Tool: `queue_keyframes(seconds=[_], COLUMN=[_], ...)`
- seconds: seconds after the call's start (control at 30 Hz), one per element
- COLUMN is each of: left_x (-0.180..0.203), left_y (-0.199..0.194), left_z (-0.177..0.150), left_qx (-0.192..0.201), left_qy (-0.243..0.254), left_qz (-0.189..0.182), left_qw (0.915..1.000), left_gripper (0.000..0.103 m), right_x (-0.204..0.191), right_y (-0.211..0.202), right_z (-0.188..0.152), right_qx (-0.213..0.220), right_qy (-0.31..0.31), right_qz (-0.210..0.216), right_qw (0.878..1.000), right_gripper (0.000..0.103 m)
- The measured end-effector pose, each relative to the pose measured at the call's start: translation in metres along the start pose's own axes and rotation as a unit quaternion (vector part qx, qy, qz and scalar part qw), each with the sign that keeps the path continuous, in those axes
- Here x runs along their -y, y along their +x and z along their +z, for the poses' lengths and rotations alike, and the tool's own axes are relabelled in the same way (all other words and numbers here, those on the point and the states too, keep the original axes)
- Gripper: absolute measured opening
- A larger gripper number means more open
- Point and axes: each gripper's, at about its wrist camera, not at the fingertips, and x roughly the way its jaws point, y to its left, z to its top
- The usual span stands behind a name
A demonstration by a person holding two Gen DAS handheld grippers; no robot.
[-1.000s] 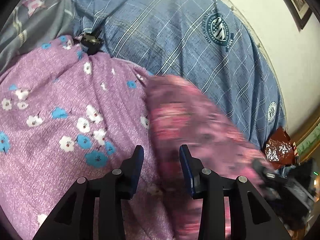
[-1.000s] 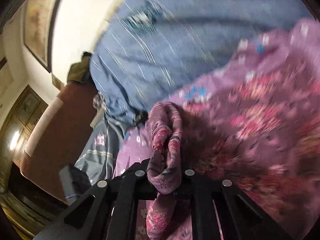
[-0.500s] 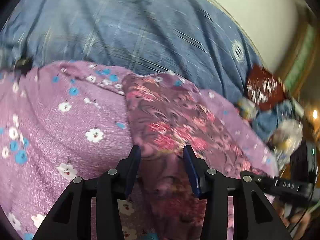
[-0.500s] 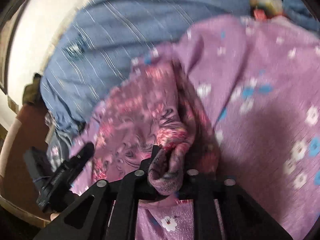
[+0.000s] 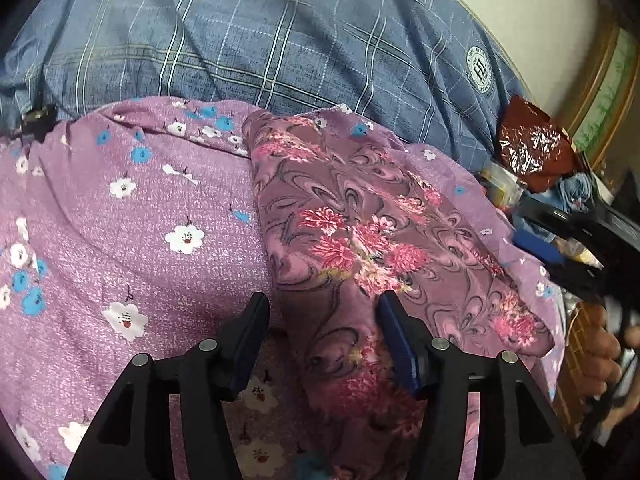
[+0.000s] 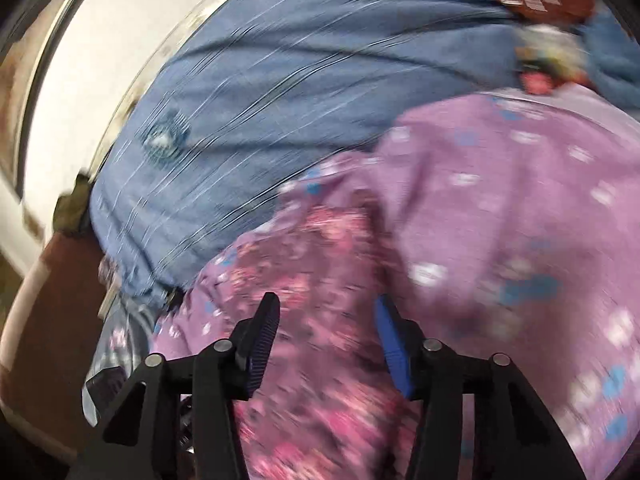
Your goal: Fold small clothes
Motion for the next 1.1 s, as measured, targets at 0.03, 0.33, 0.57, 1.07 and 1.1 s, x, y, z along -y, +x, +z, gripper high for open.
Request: queue_keyframes(seconds=[0.03, 0.33, 0.57, 1.07, 1.1], left_x=[0.000, -0.005, -0.006, 0.007, 0.008], left_y=[0.001, 0.009, 0.005, -0.008, -0.010], left_z=[0.001, 0.000, 0.001, -0.018, -0.018], left_qx=[-0.001, -0.009, -0.013, -0.033, -0.033], left_qy=[0.000, 0.007, 0.018, 0.062, 0.064], left_qz=[-0.001, -0.010, -0.012, 0.012, 0.013], left_qw=[1.0000, 0.9999, 0.9997, 0.9974, 0.9974], left_gripper=[0.056, 0.058, 0.058, 0.059, 0.059], right_x=[-0.007, 0.008, 0.023, 0.043, 0.046], right_y=[0.015, 0.109, 0.076, -0.012, -0.016], right_z=[0.007, 0.034, 0.031, -0.057, -0.055], right_qx=[-0.014, -0.075, -0.023, -0.097, -0.092], right_qy=[-0.006, 0.025, 0.032, 0.009, 0.022], right_qz=[0.000, -0.065, -0.095, -0.048, -0.040], right_qw=[1.000, 0.995, 0.995, 0.994, 0.995], right_gripper=[0.036, 0.024, 0.014, 0.008, 0.008])
